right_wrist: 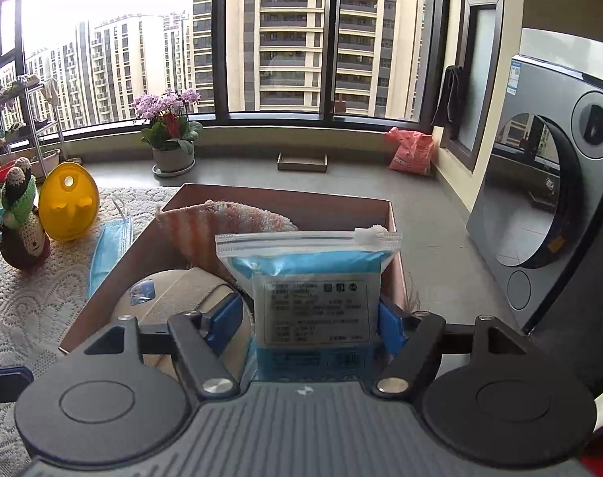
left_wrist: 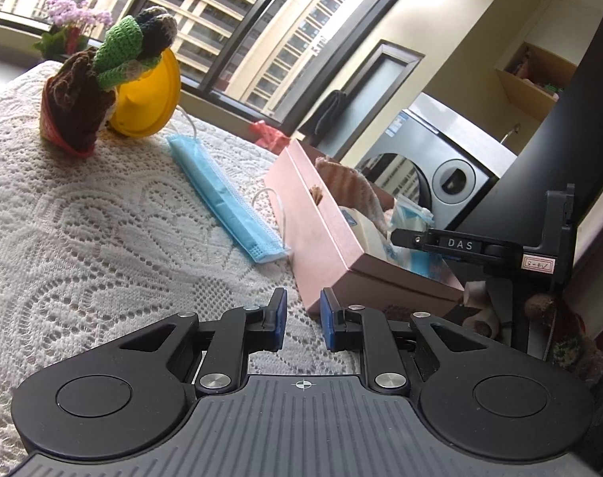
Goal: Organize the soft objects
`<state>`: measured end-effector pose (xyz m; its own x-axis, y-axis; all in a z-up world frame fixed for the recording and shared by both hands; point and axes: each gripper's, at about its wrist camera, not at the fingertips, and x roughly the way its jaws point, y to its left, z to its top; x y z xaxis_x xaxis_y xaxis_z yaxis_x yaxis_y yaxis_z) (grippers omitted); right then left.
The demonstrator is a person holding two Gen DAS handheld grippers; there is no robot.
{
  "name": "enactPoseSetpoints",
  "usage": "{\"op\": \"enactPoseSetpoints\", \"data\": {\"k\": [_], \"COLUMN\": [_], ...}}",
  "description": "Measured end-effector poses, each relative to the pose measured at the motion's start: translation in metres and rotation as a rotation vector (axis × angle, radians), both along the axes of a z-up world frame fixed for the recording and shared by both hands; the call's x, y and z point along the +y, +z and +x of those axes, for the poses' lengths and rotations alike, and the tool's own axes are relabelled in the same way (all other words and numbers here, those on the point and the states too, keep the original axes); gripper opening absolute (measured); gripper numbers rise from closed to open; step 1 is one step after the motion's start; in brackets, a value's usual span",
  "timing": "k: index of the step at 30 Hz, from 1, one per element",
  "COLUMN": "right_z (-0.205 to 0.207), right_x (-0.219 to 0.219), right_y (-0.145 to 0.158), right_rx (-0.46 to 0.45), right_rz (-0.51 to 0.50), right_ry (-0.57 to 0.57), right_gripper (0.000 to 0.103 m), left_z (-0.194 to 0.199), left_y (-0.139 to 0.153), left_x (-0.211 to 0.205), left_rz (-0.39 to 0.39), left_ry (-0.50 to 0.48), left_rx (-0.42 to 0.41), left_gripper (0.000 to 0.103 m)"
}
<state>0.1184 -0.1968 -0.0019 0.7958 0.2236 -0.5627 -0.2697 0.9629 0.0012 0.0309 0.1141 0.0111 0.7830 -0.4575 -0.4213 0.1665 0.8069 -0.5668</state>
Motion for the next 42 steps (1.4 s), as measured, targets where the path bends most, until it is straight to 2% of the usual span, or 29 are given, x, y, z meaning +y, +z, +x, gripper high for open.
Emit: {"op": "enactPoseSetpoints", "data": {"k": [3, 4, 5, 7, 8, 12, 16, 18, 19, 22, 24, 27, 30, 33, 34, 35, 37, 40, 42], "right_z": [-0.019, -0.021, -0.02, -0.009, -0.004, -0.005, -0.017, -0.024, -0.023, -0.01, 0.006, 0.034, 0.055, 0.07, 0.074, 0.078, 0.082, 0.09, 0.098], "right_x": [-0.007, -0.006, -0.005, -0.002, 0.0, 0.014, 0.025, 0.039, 0.046, 0.074, 0.102, 0.154, 0.201, 0.231, 0.234, 0.238, 0.238, 0.234, 0.243], "right_y": [0.016, 0.018, 0.018, 0.008, 0.0, -0.009, 0.006, 0.021, 0.028, 0.045, 0.049, 0.04, 0.019, -0.002, -0.005, -0.007, 0.0, 0.026, 0.037], "right_rx": [-0.07, -0.08, -0.066, 0.017, 0.042, 0.019, -0.011, -0.043, -0.037, 0.023, 0.098, 0.203, 0.239, 0.255, 0.264, 0.264, 0.253, 0.21, 0.158], "right_rz": [0.028, 0.026, 0.019, 0.02, 0.021, -0.058, -0.076, -0.066, -0.05, 0.03, 0.071, 0.071, -0.059, -0.202, -0.214, -0.212, -0.144, 0.028, 0.024], "right_ry": [0.012, 0.016, 0.029, 0.031, 0.026, 0.04, 0.059, 0.099, 0.121, 0.198, 0.249, 0.29, 0.322, 0.321, 0.315, 0.298, 0.308, 0.265, 0.267], "right_gripper": [0.076, 0.071, 0.05, 0.041, 0.041, 0.042, 0.043, 0.048, 0.053, 0.054, 0.054, 0.058, 0.058, 0.045, 0.042, 0.041, 0.041, 0.045, 0.047], "left_z": [0.001, 0.001, 0.0, -0.002, -0.003, -0.007, -0.008, -0.007, -0.005, 0.001, 0.005, 0.006, 0.002, -0.002, -0.004, -0.005, -0.01, -0.015, -0.015], "left_y": [-0.002, -0.001, -0.001, 0.001, 0.002, 0.002, 0.002, 0.006, 0.009, 0.019, 0.021, 0.012, 0.002, -0.002, -0.002, -0.001, 0.001, 0.004, 0.005], "left_x": [-0.002, -0.001, -0.001, 0.001, 0.002, 0.011, 0.024, 0.032, 0.037, 0.055, 0.069, 0.094, 0.108, 0.115, 0.119, 0.12, 0.123, 0.123, 0.123], "left_rz": [0.008, 0.012, 0.013, 0.009, 0.009, 0.014, 0.053, 0.086, 0.111, 0.198, 0.225, 0.154, 0.092, 0.053, 0.033, 0.021, -0.001, -0.016, -0.023], "left_ry": [0.001, 0.006, 0.009, 0.022, 0.029, 0.078, 0.118, 0.128, 0.131, 0.171, 0.211, 0.283, 0.294, 0.293, 0.291, 0.291, 0.294, 0.292, 0.289], "left_rx": [0.011, 0.009, 0.005, -0.008, -0.01, 0.0, 0.027, 0.025, 0.024, 0.025, 0.009, 0.021, 0.024, 0.023, 0.015, 0.008, -0.014, -0.029, -0.026], "left_gripper": [0.02, 0.02, 0.02, 0.02, 0.02, 0.02, 0.02, 0.02, 0.02, 0.02, 0.02, 0.02, 0.02, 0.02, 0.02, 0.02, 0.02, 0.02, 0.02]}}
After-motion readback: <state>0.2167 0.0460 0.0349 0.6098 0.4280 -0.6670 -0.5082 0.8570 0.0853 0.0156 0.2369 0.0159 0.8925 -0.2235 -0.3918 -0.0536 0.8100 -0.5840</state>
